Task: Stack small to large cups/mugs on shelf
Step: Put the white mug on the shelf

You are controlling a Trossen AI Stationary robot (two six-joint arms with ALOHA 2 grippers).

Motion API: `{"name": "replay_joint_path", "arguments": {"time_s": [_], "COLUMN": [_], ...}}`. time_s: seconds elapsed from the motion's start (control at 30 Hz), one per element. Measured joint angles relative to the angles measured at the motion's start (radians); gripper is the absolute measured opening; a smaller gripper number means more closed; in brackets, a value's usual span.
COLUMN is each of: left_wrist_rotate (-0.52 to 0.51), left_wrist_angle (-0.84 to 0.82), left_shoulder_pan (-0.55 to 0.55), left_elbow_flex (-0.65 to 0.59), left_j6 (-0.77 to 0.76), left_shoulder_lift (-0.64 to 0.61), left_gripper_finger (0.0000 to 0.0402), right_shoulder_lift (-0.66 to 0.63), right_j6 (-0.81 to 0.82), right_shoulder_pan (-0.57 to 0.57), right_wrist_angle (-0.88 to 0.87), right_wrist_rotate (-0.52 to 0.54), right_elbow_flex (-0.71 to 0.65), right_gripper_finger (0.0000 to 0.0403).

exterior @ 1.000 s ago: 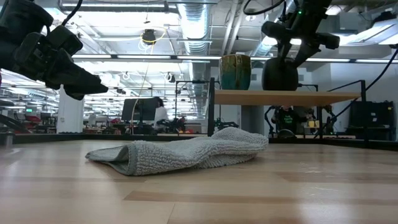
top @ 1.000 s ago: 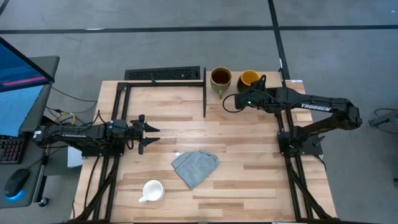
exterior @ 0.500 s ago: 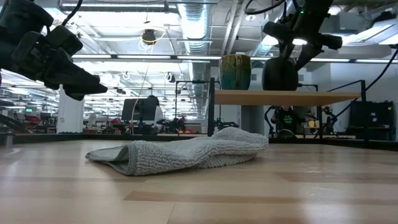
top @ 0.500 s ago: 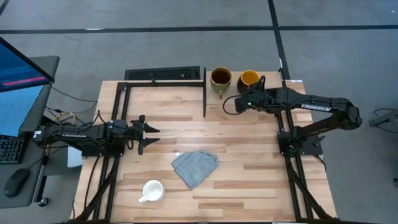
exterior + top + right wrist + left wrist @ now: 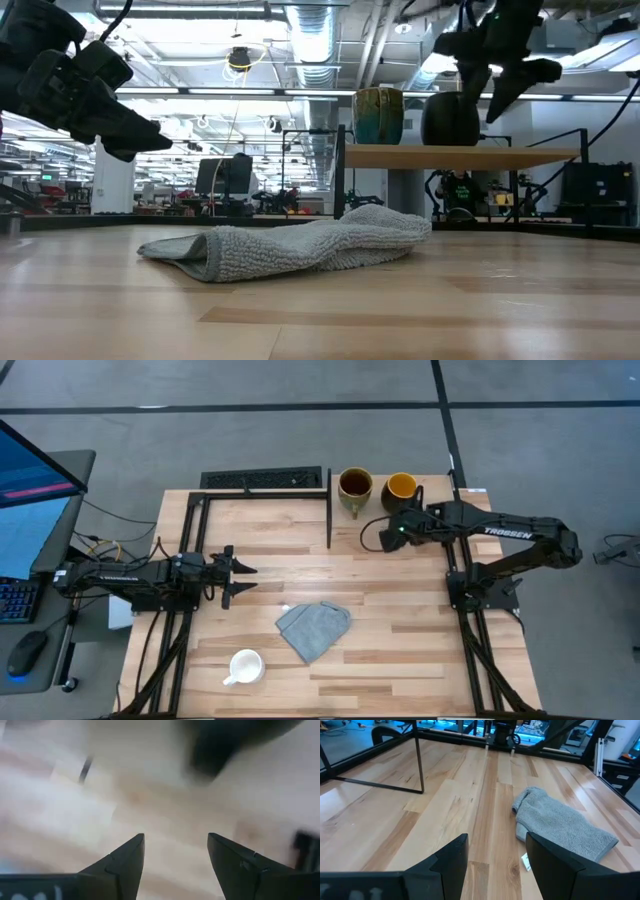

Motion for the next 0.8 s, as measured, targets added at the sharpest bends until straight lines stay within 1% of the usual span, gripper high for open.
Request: {"name": "replay_joint_path", "arguments": {"time_s": [0.1,0.13,0.2,0.23,0.3,0.33,0.5,0.57,0.67,0.8], "left_wrist_rotate": [0.012,0.017,0.018,0.018,0.017,0.016,-0.028,-0.036,-0.037,-0.037], "left_wrist_angle": [0.001,0.002,0.002,0.002,0.003,0.004,0.009,0.01,0.027,0.073], "left_shoulder_pan": [0.0,0.0,0.0,0.0,0.0,0.0,0.0,0.0,0.0,0.0], "left_elbow_flex": [0.0,0.0,0.0,0.0,0.0,0.0,0.0,0.0,0.0,0.0], "left_j6": [0.0,0.0,0.0,0.0,0.006,0.008,0.029,0.039,0.045,0.046], "left_shoulder_lift": [0.0,0.0,0.0,0.0,0.0,0.0,0.0,0.0,0.0,0.0], "left_gripper_finger": [0.019,0.019,0.019,0.019,0.019,0.019,0.019,0.019,0.019,0.019], "right_shoulder_lift": [-0.004,-0.009,-0.022,-0.033,-0.066,-0.088,-0.214,-0.273,-0.355,-0.431], "right_j6": [-0.157,-0.214,-0.314,-0.355,-0.433,-0.464,-0.664,-0.775,-0.873,-0.9], "right_shoulder_pan": [0.043,0.067,0.126,0.155,0.216,0.244,0.39,0.438,0.491,0.541], "right_wrist_angle": [-0.007,-0.003,0.028,0.044,0.094,0.121,0.246,0.283,0.313,0.323], "right_wrist_rotate": [-0.18,-0.221,-0.26,-0.262,-0.246,-0.22,0.011,0.065,0.078,0.077], "right_elbow_flex": [0.0,0.0,0.0,0.0,0.0,0.0,0.0,0.0,0.001,0.001], "right_gripper_finger": [0.024,0.024,0.024,0.024,0.024,0.024,0.024,0.024,0.024,0.024]}}
